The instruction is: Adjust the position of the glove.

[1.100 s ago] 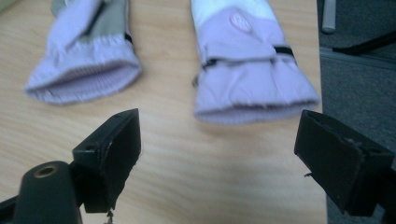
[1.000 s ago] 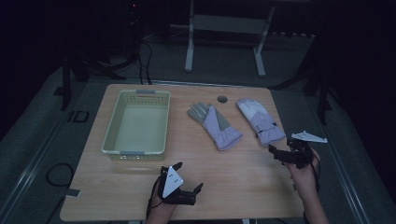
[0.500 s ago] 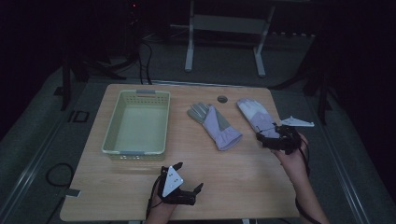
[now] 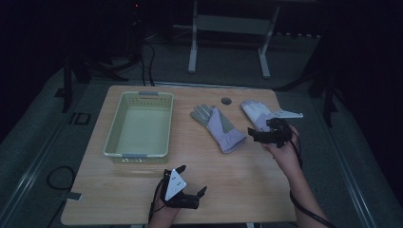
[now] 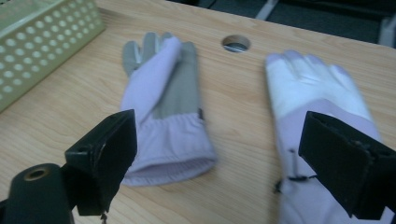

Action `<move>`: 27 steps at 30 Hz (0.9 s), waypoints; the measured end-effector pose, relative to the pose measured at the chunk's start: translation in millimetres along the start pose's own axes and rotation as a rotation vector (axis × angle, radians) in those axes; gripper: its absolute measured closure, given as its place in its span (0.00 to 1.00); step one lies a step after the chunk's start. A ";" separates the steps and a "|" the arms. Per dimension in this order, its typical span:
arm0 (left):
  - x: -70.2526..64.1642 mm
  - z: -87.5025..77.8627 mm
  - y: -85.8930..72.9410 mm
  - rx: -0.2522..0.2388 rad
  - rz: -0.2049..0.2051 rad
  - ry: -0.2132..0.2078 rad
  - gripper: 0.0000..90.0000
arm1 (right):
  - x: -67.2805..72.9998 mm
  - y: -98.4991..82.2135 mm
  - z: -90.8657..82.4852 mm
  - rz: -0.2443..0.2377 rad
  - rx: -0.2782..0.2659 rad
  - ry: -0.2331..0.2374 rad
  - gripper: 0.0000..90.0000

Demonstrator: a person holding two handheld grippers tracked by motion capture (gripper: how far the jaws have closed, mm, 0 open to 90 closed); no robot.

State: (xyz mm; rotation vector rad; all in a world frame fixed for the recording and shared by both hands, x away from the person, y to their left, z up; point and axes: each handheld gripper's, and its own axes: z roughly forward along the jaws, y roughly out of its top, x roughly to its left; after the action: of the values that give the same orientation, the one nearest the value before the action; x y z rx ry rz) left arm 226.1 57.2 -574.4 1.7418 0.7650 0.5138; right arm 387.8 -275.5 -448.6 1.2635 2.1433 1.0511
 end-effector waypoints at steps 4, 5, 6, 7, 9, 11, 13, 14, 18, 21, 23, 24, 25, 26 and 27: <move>-0.9 -0.1 -0.1 -0.001 0.007 0.000 0.00 | 9.5 7.5 14.0 -0.014 0.016 0.024 0.15; -0.8 -0.1 -0.1 -0.001 0.006 0.000 0.00 | 11.5 8.9 16.9 -0.018 0.015 0.027 0.16; -0.8 -0.1 -0.1 -0.001 0.006 0.000 0.00 | 11.5 8.9 16.9 -0.018 0.015 0.027 0.16; -0.8 0.0 -0.1 -0.001 0.005 0.000 0.00 | 15.7 11.7 22.6 -0.026 0.023 0.040 0.17; -0.9 -0.1 0.0 0.000 0.006 0.000 0.00 | 20.4 14.5 29.2 -0.034 0.029 0.054 0.18; -0.9 -0.1 0.0 0.000 0.006 0.001 0.00 | 26.2 17.7 37.6 -0.040 0.040 0.060 0.19; -0.7 -0.1 -0.1 0.000 0.007 -0.001 0.00 | 30.0 20.1 44.6 -0.044 0.045 0.065 0.19; -0.7 -0.1 -0.1 0.000 0.007 -0.001 0.00 | 30.0 20.1 44.6 -0.044 0.045 0.065 0.19; -0.6 -0.3 -0.1 0.000 0.008 -0.002 0.00 | 39.1 26.4 63.7 -0.060 0.054 0.089 0.22; -0.9 -0.2 -0.1 -0.003 0.009 -0.003 0.00 | 43.6 27.9 76.1 -0.071 0.062 0.099 0.24; -1.2 -0.3 -0.1 0.000 0.013 -0.008 0.00 | 45.8 28.4 84.8 -0.075 0.075 0.104 0.25; -1.2 -0.3 -0.1 0.000 0.013 -0.008 0.00 | 45.8 28.4 84.8 -0.075 0.075 0.104 0.25; -1.2 -0.3 -0.1 0.000 0.013 -0.008 0.00 | 47.2 28.6 93.3 -0.078 0.090 0.108 0.25; -1.1 -0.4 -0.1 -0.001 0.013 -0.008 0.00 | 47.2 28.7 97.8 -0.077 0.096 0.105 0.26; -1.0 -0.4 -0.1 -0.001 0.012 -0.008 0.00 | 46.9 28.7 102.1 -0.072 0.104 0.108 0.26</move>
State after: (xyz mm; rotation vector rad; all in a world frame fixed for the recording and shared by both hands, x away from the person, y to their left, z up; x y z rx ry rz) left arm 225.2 56.8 -574.4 1.7479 0.7486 0.5150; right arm 450.5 -186.4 -488.5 1.1908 2.3339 1.0106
